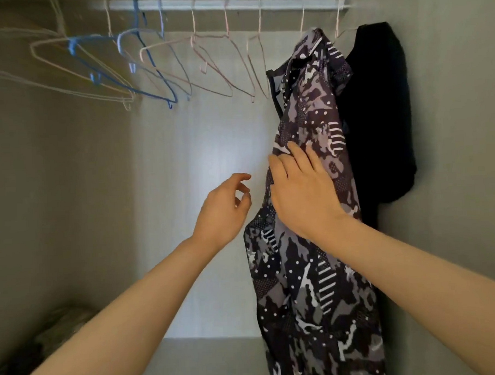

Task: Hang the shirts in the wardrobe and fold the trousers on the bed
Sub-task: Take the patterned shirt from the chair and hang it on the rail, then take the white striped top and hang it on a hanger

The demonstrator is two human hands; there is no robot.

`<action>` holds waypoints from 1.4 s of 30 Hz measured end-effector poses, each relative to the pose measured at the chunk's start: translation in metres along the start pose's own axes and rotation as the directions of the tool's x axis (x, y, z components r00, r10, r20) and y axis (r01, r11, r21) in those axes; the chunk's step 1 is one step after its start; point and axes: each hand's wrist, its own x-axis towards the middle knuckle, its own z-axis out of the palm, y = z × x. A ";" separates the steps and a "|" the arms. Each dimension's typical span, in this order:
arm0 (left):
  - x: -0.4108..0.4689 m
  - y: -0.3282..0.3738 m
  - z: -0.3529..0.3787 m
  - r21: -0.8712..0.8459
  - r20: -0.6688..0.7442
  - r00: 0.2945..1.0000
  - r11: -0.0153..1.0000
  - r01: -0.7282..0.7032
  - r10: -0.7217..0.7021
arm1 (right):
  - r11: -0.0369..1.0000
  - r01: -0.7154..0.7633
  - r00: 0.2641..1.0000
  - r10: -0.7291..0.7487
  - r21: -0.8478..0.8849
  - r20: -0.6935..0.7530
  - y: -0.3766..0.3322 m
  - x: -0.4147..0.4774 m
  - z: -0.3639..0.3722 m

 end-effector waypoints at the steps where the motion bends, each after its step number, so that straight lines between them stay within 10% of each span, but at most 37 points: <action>1: -0.011 -0.001 -0.003 0.045 -0.029 0.999 0.999 0.016 -0.014 | 0.999 0.016 1.000 -0.016 0.032 -0.003 -0.007 -0.008 0.002; 12: -0.173 -0.024 -0.047 0.434 -0.099 0.990 0.890 0.136 -0.102 | 0.897 0.088 0.990 -0.127 0.434 0.061 -0.123 -0.103 0.004; 21: -0.352 -0.046 -0.106 0.618 -0.180 0.907 0.673 0.406 -0.381 | 0.545 0.162 0.935 -0.352 0.823 0.049 -0.263 -0.191 -0.024; 42: -0.660 -0.061 -0.231 0.310 -0.633 0.150 -0.071 0.948 -0.759 | -0.012 0.005 0.500 -0.866 1.000 -0.013 -0.550 -0.331 -0.116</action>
